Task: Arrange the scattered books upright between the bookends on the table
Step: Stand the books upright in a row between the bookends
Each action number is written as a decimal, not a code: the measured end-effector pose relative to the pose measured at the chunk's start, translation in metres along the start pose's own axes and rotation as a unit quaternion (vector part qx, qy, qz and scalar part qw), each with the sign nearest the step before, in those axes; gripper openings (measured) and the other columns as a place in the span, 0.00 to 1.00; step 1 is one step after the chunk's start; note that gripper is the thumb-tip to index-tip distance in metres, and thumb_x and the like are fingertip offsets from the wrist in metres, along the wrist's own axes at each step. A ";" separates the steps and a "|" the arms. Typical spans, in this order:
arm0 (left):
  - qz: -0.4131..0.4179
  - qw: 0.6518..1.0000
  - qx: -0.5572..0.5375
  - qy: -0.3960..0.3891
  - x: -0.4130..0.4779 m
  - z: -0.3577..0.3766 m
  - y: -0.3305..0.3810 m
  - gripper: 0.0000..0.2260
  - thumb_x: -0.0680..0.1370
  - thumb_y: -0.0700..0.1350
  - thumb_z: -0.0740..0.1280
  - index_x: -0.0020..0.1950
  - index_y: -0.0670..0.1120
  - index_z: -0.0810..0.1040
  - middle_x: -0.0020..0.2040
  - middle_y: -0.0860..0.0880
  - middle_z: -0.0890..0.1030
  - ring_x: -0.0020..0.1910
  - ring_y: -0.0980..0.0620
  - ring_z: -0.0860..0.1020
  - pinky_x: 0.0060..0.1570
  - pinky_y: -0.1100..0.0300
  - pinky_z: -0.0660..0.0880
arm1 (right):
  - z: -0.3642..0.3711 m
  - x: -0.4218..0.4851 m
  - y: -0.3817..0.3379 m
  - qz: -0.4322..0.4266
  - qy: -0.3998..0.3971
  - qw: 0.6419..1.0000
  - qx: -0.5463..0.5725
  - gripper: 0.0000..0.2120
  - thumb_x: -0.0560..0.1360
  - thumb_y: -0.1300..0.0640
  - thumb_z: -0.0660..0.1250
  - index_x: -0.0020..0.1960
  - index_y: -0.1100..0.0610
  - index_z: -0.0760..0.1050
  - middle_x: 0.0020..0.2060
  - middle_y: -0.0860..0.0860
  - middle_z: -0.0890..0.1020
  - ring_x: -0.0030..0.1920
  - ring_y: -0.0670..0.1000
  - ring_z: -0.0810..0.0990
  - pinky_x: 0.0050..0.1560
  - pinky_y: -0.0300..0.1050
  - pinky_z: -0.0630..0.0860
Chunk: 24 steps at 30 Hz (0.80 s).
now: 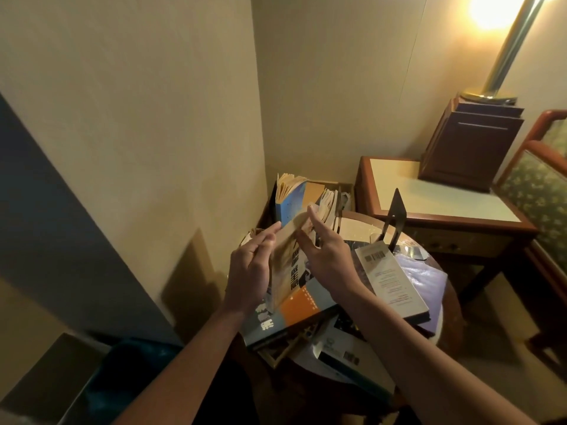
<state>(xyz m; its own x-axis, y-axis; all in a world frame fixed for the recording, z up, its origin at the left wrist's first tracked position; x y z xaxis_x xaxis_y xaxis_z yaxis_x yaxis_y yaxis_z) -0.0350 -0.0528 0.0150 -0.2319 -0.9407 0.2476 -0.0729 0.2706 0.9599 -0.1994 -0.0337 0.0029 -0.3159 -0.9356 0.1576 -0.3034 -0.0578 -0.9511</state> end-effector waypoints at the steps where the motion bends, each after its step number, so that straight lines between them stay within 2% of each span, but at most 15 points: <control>1: -0.008 1.000 -0.009 -0.007 -0.003 0.003 0.000 0.16 0.85 0.44 0.57 0.69 0.50 0.79 0.60 0.62 0.81 0.62 0.66 0.77 0.55 0.72 0.74 | -0.001 -0.003 -0.002 0.000 -0.003 1.000 0.010 0.27 0.81 0.49 0.67 0.77 0.37 0.63 0.71 0.44 0.72 0.65 0.47 0.76 0.58 0.45 0.81; 4: -0.023 0.999 -0.017 -0.030 -0.013 0.017 -0.003 0.16 0.86 0.42 0.56 0.66 0.52 0.80 0.58 0.64 0.80 0.61 0.66 0.77 0.56 0.75 0.71 | -0.007 -0.013 0.007 0.026 -0.007 0.998 0.050 0.25 0.80 0.45 0.66 0.75 0.34 0.64 0.74 0.49 0.72 0.70 0.52 0.74 0.60 0.59 0.80; 7: -0.084 0.993 -0.061 -0.055 -0.023 0.036 -0.023 0.12 0.85 0.49 0.58 0.58 0.59 0.81 0.57 0.58 0.83 0.60 0.58 0.79 0.57 0.68 0.74 | -0.017 -0.031 0.015 0.051 -0.015 0.995 0.082 0.26 0.81 0.46 0.64 0.76 0.35 0.61 0.71 0.51 0.75 0.65 0.52 0.79 0.57 0.57 0.82; 9: -0.132 0.982 -0.083 -0.105 -0.035 0.061 -0.045 0.14 0.84 0.56 0.57 0.60 0.62 0.82 0.62 0.52 0.82 0.62 0.54 0.79 0.61 0.59 0.76 | -0.026 -0.043 0.023 0.072 -0.017 0.994 0.085 0.29 0.82 0.49 0.64 0.78 0.35 0.56 0.69 0.48 0.74 0.59 0.52 0.82 0.54 0.55 0.83; 11: -0.111 0.981 -0.023 -0.156 -0.046 0.085 -0.055 0.17 0.82 0.62 0.56 0.69 0.67 0.74 0.72 0.51 0.74 0.70 0.53 0.73 0.68 0.50 0.73 | -0.039 -0.054 0.030 0.098 -0.012 0.992 0.079 0.30 0.82 0.52 0.63 0.78 0.35 0.55 0.68 0.46 0.68 0.56 0.52 0.81 0.51 0.54 0.84; 13: -0.074 0.980 0.036 -0.181 -0.051 0.103 -0.059 0.22 0.81 0.64 0.55 0.75 0.65 0.68 0.79 0.56 0.65 0.78 0.56 0.61 0.77 0.48 0.61 | -0.055 -0.059 0.038 0.106 0.002 0.993 0.045 0.30 0.82 0.55 0.63 0.78 0.34 0.56 0.75 0.48 0.64 0.56 0.53 0.80 0.48 0.53 0.85; 15: -0.043 0.972 0.132 -0.190 -0.050 0.116 -0.061 0.26 0.81 0.64 0.52 0.79 0.60 0.62 0.81 0.57 0.56 0.80 0.59 0.49 0.80 0.50 0.48 | -0.069 -0.061 0.048 0.106 0.023 0.994 0.006 0.31 0.82 0.59 0.63 0.78 0.36 0.58 0.74 0.52 0.67 0.50 0.50 0.81 0.44 0.52 0.85; 16: -0.034 0.963 0.178 -0.198 -0.049 0.122 -0.065 0.27 0.81 0.64 0.49 0.80 0.59 0.60 0.82 0.56 0.54 0.80 0.57 0.47 0.80 0.49 0.46 | -0.075 -0.062 0.053 0.112 0.032 0.993 -0.006 0.30 0.82 0.60 0.63 0.78 0.38 0.59 0.71 0.51 0.70 0.48 0.50 0.82 0.42 0.52 0.85; 18: -0.027 0.945 0.243 -0.217 -0.048 0.132 -0.076 0.27 0.82 0.64 0.47 0.80 0.59 0.57 0.82 0.54 0.52 0.81 0.53 0.46 0.80 0.46 0.45 | -0.084 -0.064 0.066 0.139 0.045 0.989 -0.022 0.26 0.82 0.59 0.62 0.77 0.42 0.64 0.69 0.52 0.73 0.49 0.51 0.83 0.42 0.52 0.85; 20: -0.028 0.927 0.289 -0.237 -0.047 0.141 -0.090 0.26 0.83 0.63 0.48 0.81 0.61 0.55 0.82 0.53 0.51 0.81 0.51 0.45 0.80 0.45 0.44 | -0.091 -0.067 0.078 0.175 0.047 0.983 -0.024 0.23 0.82 0.58 0.64 0.75 0.47 0.68 0.70 0.54 0.74 0.52 0.50 0.82 0.43 0.47 0.85; 22: -0.022 0.909 0.323 -0.262 -0.047 0.149 -0.097 0.26 0.83 0.64 0.49 0.81 0.60 0.54 0.83 0.53 0.50 0.82 0.50 0.44 0.79 0.45 0.42 | -0.095 -0.069 0.088 0.204 0.047 0.978 -0.007 0.23 0.81 0.59 0.65 0.75 0.50 0.69 0.69 0.54 0.75 0.51 0.49 0.81 0.41 0.43 0.84; 24: -0.018 0.899 0.337 -0.280 -0.044 0.155 -0.101 0.26 0.83 0.64 0.50 0.81 0.59 0.55 0.83 0.53 0.50 0.82 0.49 0.45 0.79 0.44 0.42 | -0.098 -0.071 0.097 0.227 0.045 0.973 0.016 0.23 0.81 0.60 0.66 0.74 0.50 0.69 0.67 0.55 0.75 0.51 0.50 0.82 0.42 0.44 0.84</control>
<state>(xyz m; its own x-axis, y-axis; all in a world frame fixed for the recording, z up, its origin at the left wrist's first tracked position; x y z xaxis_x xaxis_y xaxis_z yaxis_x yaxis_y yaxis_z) -0.1676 -0.0067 -0.1133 -0.6554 -0.7523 -0.0672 -0.6174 0.4824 0.6213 -0.2942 0.0610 -0.0744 -0.4893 -0.8329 -0.2587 -0.0869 0.3418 -0.9358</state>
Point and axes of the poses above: each hand's wrist, its own x-axis towards the middle knuckle, its own z-axis out of the palm, y = z × x, the point moved 10 cm from there along x, towards the middle knuckle
